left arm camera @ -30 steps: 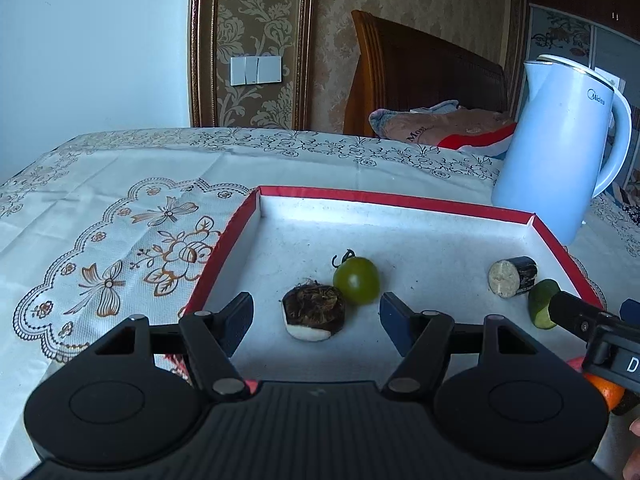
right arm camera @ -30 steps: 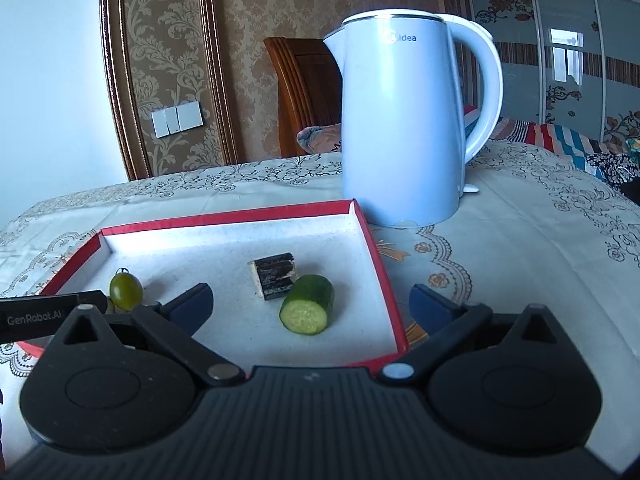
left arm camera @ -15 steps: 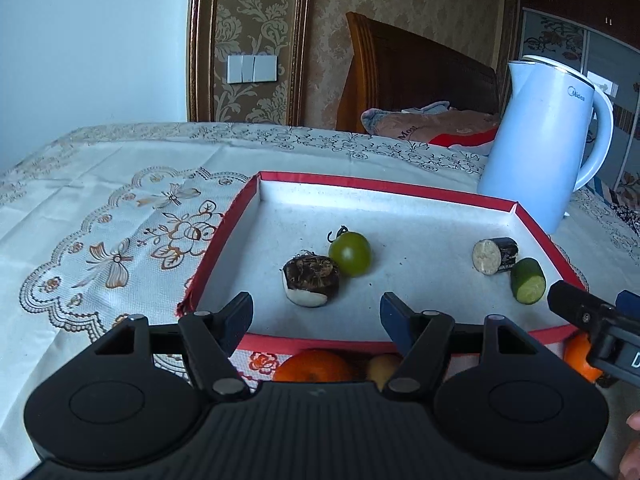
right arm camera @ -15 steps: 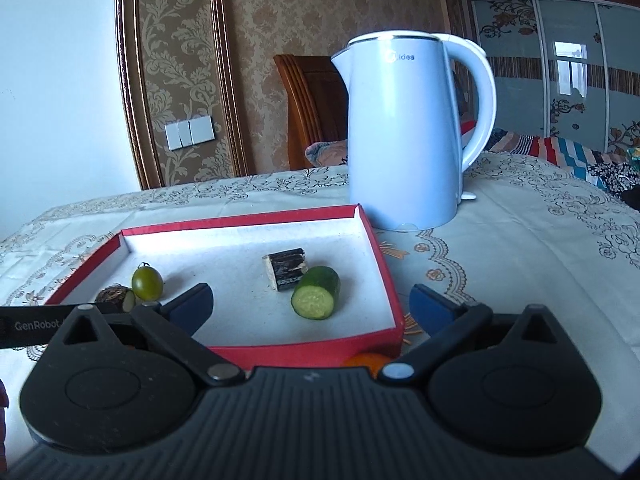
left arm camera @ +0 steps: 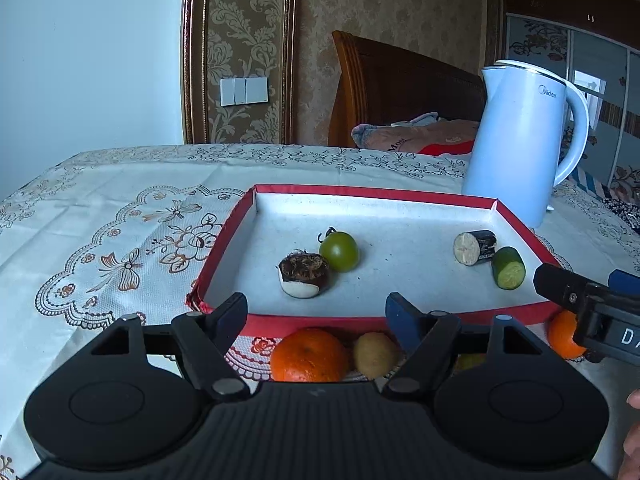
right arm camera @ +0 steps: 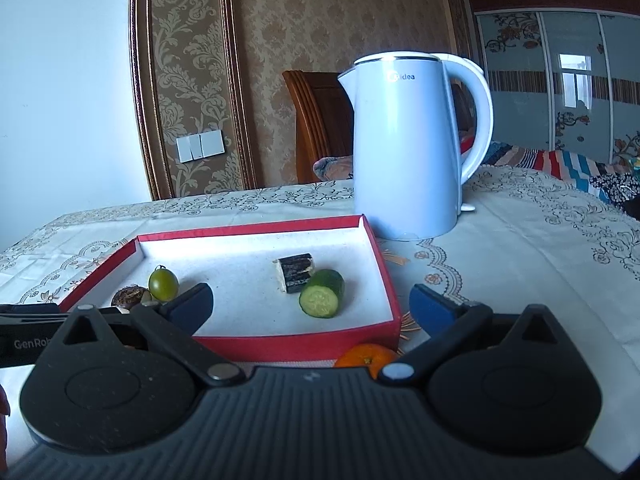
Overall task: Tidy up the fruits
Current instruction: 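Withdraw both open tools from the tray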
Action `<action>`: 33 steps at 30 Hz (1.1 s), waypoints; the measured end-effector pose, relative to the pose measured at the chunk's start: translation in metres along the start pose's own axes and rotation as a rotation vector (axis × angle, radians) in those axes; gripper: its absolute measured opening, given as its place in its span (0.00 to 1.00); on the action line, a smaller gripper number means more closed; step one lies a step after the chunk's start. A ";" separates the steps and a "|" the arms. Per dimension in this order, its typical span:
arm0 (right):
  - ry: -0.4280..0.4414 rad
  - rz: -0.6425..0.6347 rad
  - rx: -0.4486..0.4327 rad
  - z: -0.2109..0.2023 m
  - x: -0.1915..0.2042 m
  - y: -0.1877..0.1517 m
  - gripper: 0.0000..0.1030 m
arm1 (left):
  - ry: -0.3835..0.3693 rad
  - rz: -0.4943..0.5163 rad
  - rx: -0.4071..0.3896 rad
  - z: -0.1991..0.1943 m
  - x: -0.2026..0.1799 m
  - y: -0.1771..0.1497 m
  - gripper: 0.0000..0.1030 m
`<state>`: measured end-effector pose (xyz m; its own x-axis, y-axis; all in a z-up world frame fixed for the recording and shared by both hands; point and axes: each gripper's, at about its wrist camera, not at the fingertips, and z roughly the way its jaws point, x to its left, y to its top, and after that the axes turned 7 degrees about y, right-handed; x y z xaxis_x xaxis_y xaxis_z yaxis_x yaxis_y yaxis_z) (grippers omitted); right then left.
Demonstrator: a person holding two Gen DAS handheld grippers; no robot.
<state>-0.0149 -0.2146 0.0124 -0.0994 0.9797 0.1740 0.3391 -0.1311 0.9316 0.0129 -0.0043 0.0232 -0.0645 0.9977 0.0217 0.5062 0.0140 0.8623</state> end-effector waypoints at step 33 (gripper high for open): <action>0.004 0.128 0.102 -0.056 -0.035 -0.038 1.00 | -0.097 -0.001 0.057 -0.033 0.021 -0.040 0.74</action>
<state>-0.0770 -0.2523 -0.0114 -0.0530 0.9554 0.2907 0.4422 -0.2385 0.8646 -0.0371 0.0137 0.0062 0.0171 0.9994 -0.0307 0.5547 0.0160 0.8319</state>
